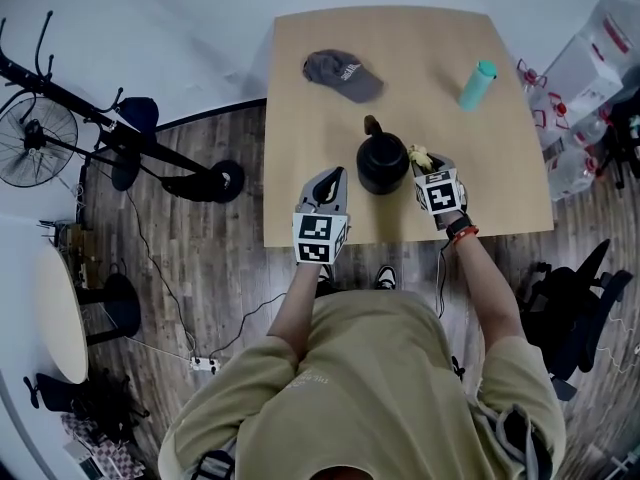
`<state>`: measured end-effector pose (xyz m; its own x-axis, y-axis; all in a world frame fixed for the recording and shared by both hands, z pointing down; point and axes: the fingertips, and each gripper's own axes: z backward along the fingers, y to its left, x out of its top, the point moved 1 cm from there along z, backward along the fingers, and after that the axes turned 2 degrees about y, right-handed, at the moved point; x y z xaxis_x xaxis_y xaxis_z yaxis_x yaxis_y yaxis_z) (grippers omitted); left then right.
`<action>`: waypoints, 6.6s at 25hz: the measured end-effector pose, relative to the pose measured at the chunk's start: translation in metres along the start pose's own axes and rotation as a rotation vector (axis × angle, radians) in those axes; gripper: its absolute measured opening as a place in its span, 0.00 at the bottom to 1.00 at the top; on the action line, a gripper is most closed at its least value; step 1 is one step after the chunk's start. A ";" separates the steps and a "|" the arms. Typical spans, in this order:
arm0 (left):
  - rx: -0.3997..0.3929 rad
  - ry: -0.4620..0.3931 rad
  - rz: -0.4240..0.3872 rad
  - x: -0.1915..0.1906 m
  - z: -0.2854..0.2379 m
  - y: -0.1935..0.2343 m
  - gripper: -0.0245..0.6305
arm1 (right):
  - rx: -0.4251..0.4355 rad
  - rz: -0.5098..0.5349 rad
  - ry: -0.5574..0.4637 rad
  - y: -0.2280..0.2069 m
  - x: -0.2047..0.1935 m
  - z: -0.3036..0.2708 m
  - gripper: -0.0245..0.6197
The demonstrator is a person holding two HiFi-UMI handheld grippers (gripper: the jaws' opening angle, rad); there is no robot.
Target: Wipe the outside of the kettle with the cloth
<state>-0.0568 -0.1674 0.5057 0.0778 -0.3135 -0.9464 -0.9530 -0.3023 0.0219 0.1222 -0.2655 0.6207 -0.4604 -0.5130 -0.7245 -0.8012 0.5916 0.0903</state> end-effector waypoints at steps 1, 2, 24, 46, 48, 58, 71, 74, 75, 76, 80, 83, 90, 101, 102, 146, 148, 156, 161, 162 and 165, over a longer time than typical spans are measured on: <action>-0.004 -0.001 -0.001 0.000 0.000 0.000 0.07 | -0.005 -0.007 0.000 0.000 -0.001 0.002 0.25; -0.009 -0.002 -0.002 0.001 0.000 0.001 0.07 | -0.011 -0.019 0.000 0.000 -0.003 0.004 0.25; -0.120 0.012 -0.013 -0.011 0.008 0.062 0.07 | 0.057 -0.354 -0.038 0.161 0.002 0.042 0.26; -0.116 -0.029 -0.006 -0.004 0.031 0.120 0.07 | -0.091 -0.814 -0.019 0.196 0.039 -0.059 0.26; -0.117 -0.032 -0.002 -0.003 0.031 0.119 0.07 | -0.098 -0.846 -0.019 0.193 0.037 -0.059 0.26; -0.123 -0.017 0.011 -0.012 0.026 0.105 0.07 | -0.078 -0.855 -0.026 0.187 0.022 -0.045 0.26; -0.158 -0.002 0.014 -0.015 0.010 0.063 0.07 | -0.039 -0.734 -0.007 0.175 -0.002 -0.017 0.26; -0.162 0.008 0.012 -0.017 0.007 0.054 0.07 | -0.023 -0.723 -0.009 0.172 -0.008 -0.012 0.26; -0.163 0.010 0.010 -0.018 0.006 0.051 0.07 | -0.019 -0.721 -0.009 0.170 -0.011 -0.010 0.26; -0.164 0.013 0.008 -0.019 0.006 0.047 0.07 | -0.014 -0.719 -0.011 0.169 -0.014 -0.008 0.26; -0.166 0.019 0.002 -0.022 0.002 0.035 0.07 | -0.005 -0.704 -0.014 0.161 -0.024 0.000 0.26; -0.167 0.022 0.001 -0.022 0.000 0.027 0.07 | -0.006 -0.690 -0.016 0.154 -0.027 0.007 0.26; -0.161 0.023 -0.003 -0.021 -0.008 0.006 0.07 | -0.032 -0.675 -0.016 0.128 -0.045 0.019 0.26; -0.140 0.028 -0.011 -0.022 -0.015 -0.016 0.07 | -0.059 -0.652 -0.016 0.083 -0.061 0.025 0.26; -0.136 0.029 -0.013 -0.022 -0.016 -0.017 0.07 | -0.059 -0.651 -0.016 0.079 -0.062 0.024 0.26; -0.012 0.044 -0.022 -0.017 -0.015 0.006 0.07 | 0.063 -0.362 -0.021 -0.001 -0.032 -0.006 0.25; -0.027 0.042 -0.021 -0.016 -0.014 0.010 0.07 | 0.041 -0.382 -0.026 0.004 -0.036 0.003 0.25; -0.087 0.049 -0.024 -0.023 -0.009 0.030 0.07 | 0.051 -0.500 -0.005 0.067 -0.066 0.025 0.26; -0.112 0.055 -0.025 -0.026 -0.005 0.051 0.07 | 0.097 -0.551 0.023 0.130 -0.070 0.012 0.26; -0.116 0.053 -0.026 -0.026 -0.004 0.055 0.07 | 0.106 -0.569 0.017 0.140 -0.067 0.008 0.26; -0.126 0.052 -0.028 -0.028 0.000 0.069 0.07 | 0.137 -0.665 -0.020 0.170 -0.053 -0.009 0.26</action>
<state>-0.1245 -0.1798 0.5334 0.1220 -0.3483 -0.9294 -0.9060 -0.4214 0.0390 0.0071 -0.1429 0.6804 0.1214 -0.7842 -0.6085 -0.8552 0.2286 -0.4652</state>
